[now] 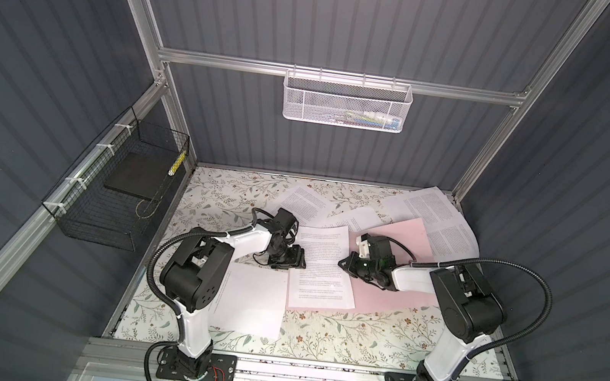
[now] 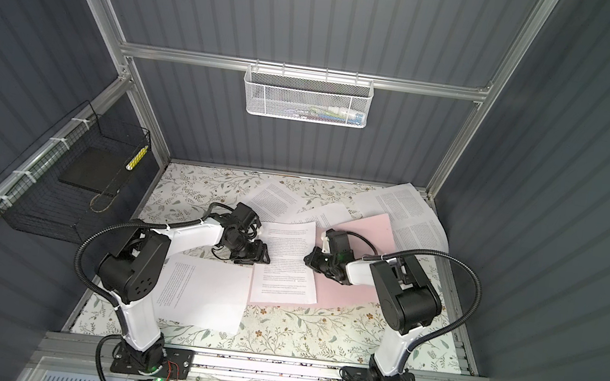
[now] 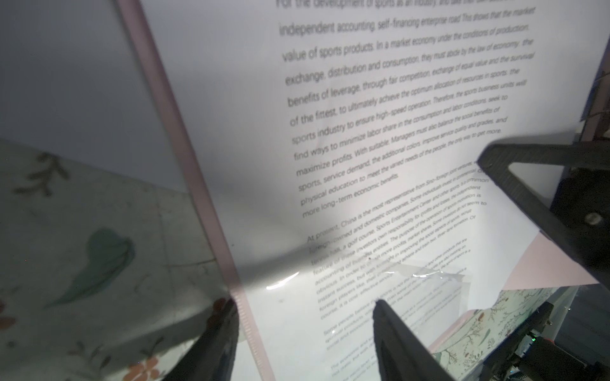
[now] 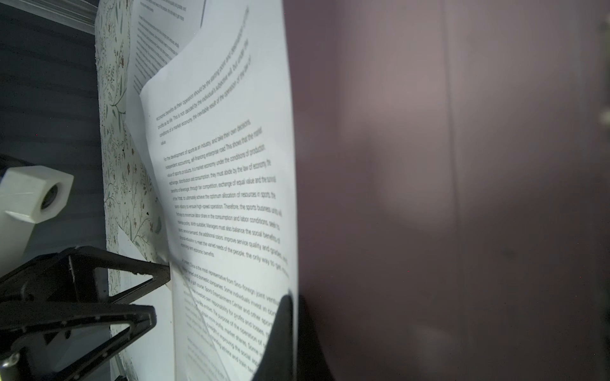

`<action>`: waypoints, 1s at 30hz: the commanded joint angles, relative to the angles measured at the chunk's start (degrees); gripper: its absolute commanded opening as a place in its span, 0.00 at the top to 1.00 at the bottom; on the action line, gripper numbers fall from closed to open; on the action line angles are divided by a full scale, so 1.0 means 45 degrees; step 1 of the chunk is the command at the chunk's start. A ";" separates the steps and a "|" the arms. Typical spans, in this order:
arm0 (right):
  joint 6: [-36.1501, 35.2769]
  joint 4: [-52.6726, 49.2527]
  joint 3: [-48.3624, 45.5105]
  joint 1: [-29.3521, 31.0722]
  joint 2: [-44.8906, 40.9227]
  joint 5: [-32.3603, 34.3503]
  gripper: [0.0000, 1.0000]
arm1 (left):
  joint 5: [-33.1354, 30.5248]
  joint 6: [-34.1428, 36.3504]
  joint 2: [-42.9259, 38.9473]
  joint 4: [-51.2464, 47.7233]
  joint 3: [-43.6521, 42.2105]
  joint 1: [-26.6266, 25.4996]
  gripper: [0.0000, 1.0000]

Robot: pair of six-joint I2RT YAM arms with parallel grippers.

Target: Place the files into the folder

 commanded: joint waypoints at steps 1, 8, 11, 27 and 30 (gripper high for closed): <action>-0.0250 -0.0851 -0.0234 0.0169 -0.0164 0.0333 1.00 | -0.0214 -0.0096 0.0979 -0.0422 -0.0385 0.0002 0.34; -0.0136 -0.0792 -0.0378 0.0314 -0.0110 0.0391 1.00 | 0.0159 -0.0056 0.0990 -0.0402 -0.0384 -0.0007 0.34; -0.0027 -0.0542 -0.0498 0.0343 -0.0046 0.0337 1.00 | 0.0215 -0.0039 0.0996 -0.0373 -0.0394 -0.0007 0.34; -0.0217 -0.0425 -0.0674 0.0419 -0.0503 0.0488 0.83 | 0.0241 -0.0056 0.0466 -0.0763 0.0203 0.0032 0.33; -0.0456 -0.0625 -0.0607 0.0433 -0.0883 0.0650 0.73 | 0.0092 -0.0013 0.0076 -0.1182 0.0678 0.0091 0.32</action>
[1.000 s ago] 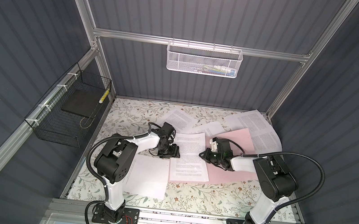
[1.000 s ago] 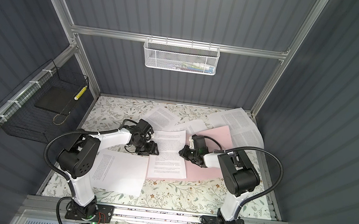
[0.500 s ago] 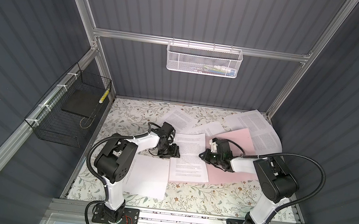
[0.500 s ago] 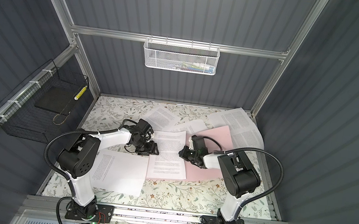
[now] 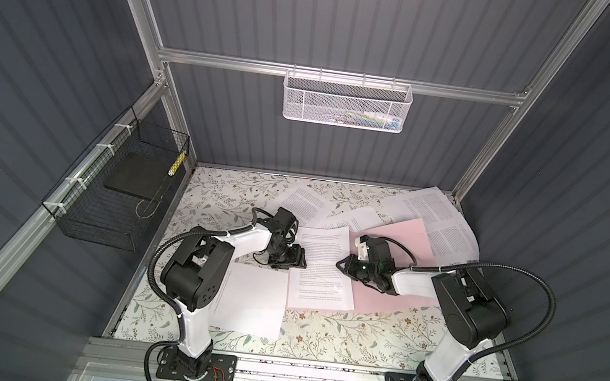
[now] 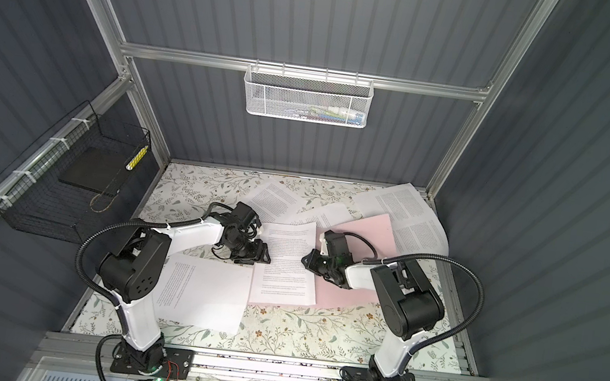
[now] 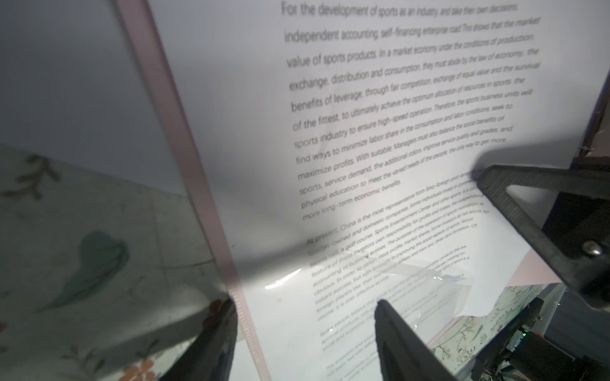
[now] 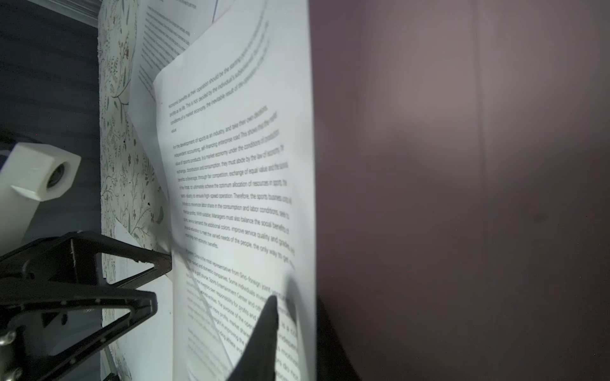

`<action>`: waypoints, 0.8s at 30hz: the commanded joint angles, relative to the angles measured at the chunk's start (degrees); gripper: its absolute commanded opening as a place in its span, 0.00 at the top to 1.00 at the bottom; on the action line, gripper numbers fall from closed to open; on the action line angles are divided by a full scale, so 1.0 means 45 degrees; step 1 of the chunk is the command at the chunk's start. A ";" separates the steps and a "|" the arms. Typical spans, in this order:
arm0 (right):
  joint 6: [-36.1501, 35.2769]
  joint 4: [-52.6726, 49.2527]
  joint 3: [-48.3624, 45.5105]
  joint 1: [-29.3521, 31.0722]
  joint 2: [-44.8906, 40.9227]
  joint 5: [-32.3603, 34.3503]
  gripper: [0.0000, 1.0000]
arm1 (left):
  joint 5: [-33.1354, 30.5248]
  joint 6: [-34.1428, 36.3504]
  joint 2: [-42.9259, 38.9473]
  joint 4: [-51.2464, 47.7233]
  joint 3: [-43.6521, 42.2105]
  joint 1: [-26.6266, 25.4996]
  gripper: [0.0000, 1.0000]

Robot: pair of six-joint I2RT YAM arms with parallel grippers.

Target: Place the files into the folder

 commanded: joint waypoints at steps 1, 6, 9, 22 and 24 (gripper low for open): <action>-0.0397 -0.0929 -0.0117 0.0067 -0.0446 0.0303 0.69 | -0.0193 0.0015 -0.0118 -0.1049 0.0605 0.0027 0.31; -0.1064 -0.1450 0.0057 0.0078 -0.1343 0.0305 0.01 | -0.0279 0.0011 -0.1100 -0.1616 0.1270 0.0103 0.27; -0.1311 -0.1742 0.0012 0.0077 -0.2145 0.1048 0.01 | -0.1044 -0.0334 -0.2069 -0.1741 0.1087 0.0149 0.22; -0.1234 -0.3580 0.0640 0.0062 -0.4203 0.2354 0.01 | -0.5938 -0.5883 -0.9452 -0.4680 -0.3982 0.0358 0.00; -0.1306 -0.3670 0.0869 0.0031 -0.4064 0.2032 0.01 | -0.6638 -0.7049 -1.0547 -0.5041 -0.4783 0.0396 0.00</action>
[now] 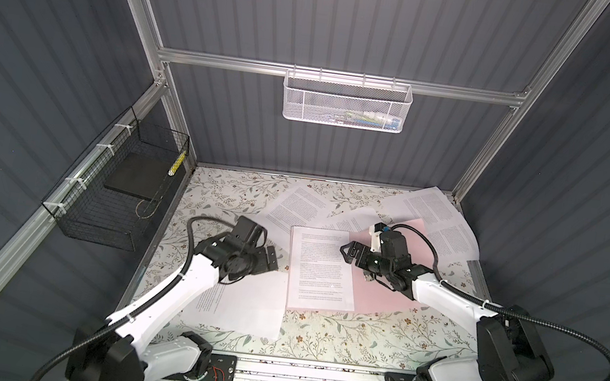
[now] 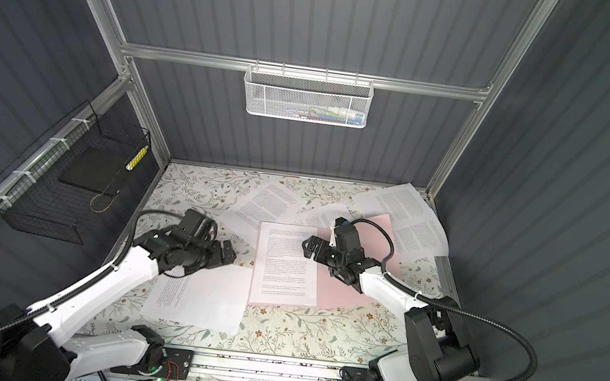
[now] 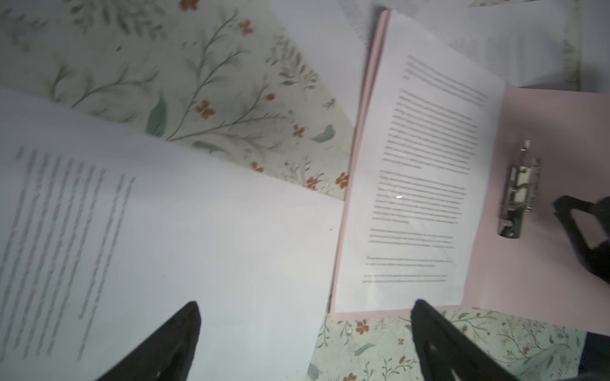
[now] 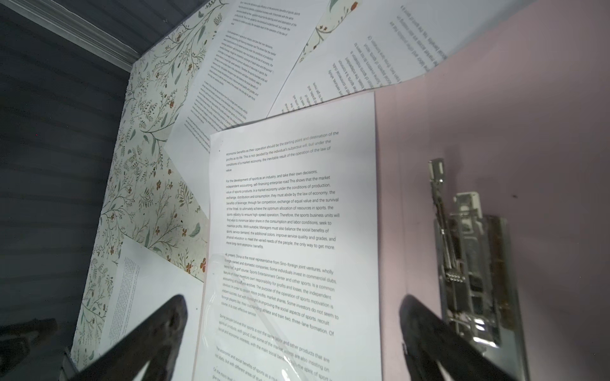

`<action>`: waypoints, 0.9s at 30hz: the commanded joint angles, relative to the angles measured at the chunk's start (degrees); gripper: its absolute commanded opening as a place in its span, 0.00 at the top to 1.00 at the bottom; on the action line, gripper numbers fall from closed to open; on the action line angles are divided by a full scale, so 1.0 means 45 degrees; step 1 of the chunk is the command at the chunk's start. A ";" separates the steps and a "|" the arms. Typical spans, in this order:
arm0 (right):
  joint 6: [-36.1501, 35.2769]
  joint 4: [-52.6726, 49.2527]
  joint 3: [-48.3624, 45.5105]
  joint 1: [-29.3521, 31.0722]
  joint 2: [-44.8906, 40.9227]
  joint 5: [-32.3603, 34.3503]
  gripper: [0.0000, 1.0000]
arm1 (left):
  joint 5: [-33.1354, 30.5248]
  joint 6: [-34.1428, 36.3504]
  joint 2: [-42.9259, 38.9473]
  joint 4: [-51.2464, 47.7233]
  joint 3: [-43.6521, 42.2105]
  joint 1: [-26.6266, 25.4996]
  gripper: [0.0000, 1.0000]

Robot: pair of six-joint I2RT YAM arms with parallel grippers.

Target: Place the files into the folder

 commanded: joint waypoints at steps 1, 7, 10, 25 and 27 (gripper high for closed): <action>-0.0140 -0.0108 0.0443 0.0026 0.0103 -0.0507 0.01 | -0.1860 -0.2977 -0.1447 -0.1601 -0.1209 0.0141 0.00; -0.0093 0.0336 0.1419 0.0326 0.1095 -0.2807 0.01 | -0.2766 -0.4531 -0.2147 -0.1337 -0.2236 0.0310 0.00; -0.0241 0.0093 0.1959 0.0704 0.1547 -0.3131 0.01 | -0.2607 -0.4648 -0.1601 -0.0598 -0.2505 0.0446 0.00; -0.0892 -0.1492 0.3822 0.2418 0.2819 -0.2355 0.01 | -0.0750 -0.4634 0.0829 0.3148 -0.4042 0.1878 0.00; -0.0971 -0.1628 0.4114 0.2685 0.3056 -0.2343 0.01 | -0.0722 -0.4600 0.1053 0.3371 -0.4169 0.2160 0.00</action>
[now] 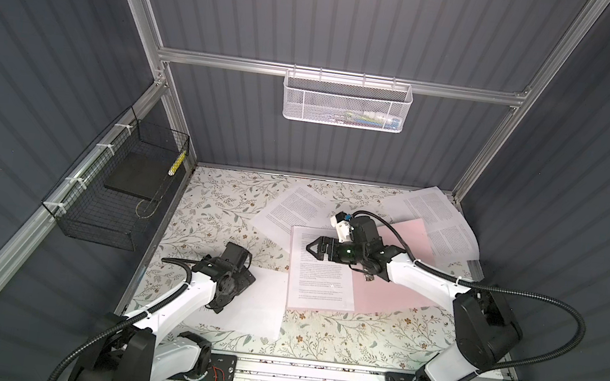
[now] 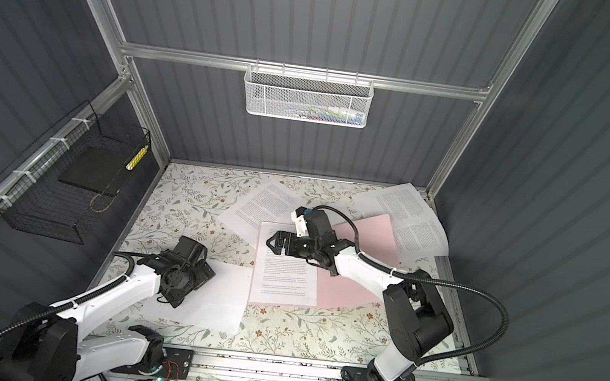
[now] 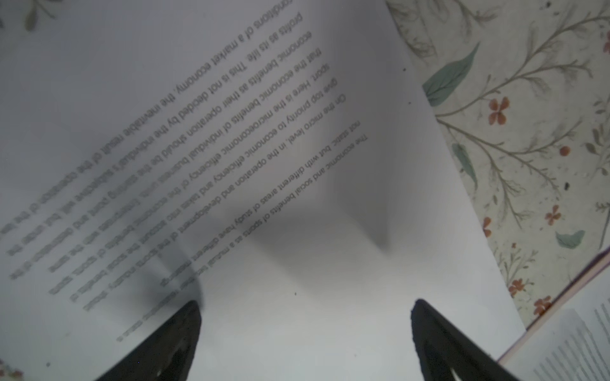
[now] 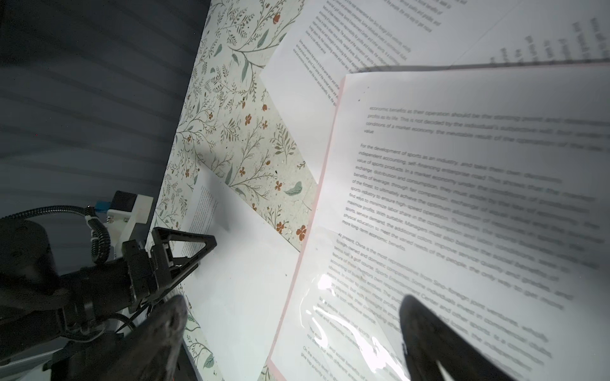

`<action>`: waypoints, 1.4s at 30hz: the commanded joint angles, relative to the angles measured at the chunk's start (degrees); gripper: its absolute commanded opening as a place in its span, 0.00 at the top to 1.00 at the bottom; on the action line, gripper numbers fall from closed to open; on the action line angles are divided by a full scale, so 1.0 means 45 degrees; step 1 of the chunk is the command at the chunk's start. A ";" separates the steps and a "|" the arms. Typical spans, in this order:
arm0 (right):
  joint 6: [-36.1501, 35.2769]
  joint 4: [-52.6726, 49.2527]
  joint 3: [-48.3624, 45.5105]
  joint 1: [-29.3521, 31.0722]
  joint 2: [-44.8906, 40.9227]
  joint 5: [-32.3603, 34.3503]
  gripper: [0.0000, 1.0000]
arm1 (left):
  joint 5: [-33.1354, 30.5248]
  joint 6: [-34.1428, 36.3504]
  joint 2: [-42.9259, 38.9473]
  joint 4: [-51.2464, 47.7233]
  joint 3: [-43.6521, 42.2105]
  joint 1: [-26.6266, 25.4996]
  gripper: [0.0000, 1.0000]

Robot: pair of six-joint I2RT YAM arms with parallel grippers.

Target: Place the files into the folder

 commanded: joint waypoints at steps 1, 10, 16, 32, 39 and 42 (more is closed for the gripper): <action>-0.0403 -0.0664 0.0630 0.0435 0.0461 0.0214 0.01 | 0.0340 -0.0005 0.0322 0.0837 -0.0287 0.0429 0.00; -0.1715 -0.2470 0.3544 0.2028 0.2892 0.0362 0.01 | -0.0357 0.1981 0.2314 0.1551 0.0368 0.2376 0.00; -0.2511 -0.3842 0.5617 0.2874 0.4744 0.0669 0.02 | 0.0665 0.3285 0.3499 0.1911 0.0949 0.3295 0.00; -0.2996 -0.4107 0.7167 0.3323 0.7202 0.2293 0.03 | 0.0905 0.4424 0.4073 0.1976 0.1244 0.3613 0.00; -0.2825 -0.4479 0.8042 0.3959 0.8041 0.1105 0.05 | 0.1216 0.4688 0.4475 0.2177 0.1370 0.3613 0.00; -0.2764 -0.4715 0.8566 0.4310 0.8389 0.0135 0.05 | 0.1448 0.4737 0.4706 0.2339 0.1372 0.3613 0.00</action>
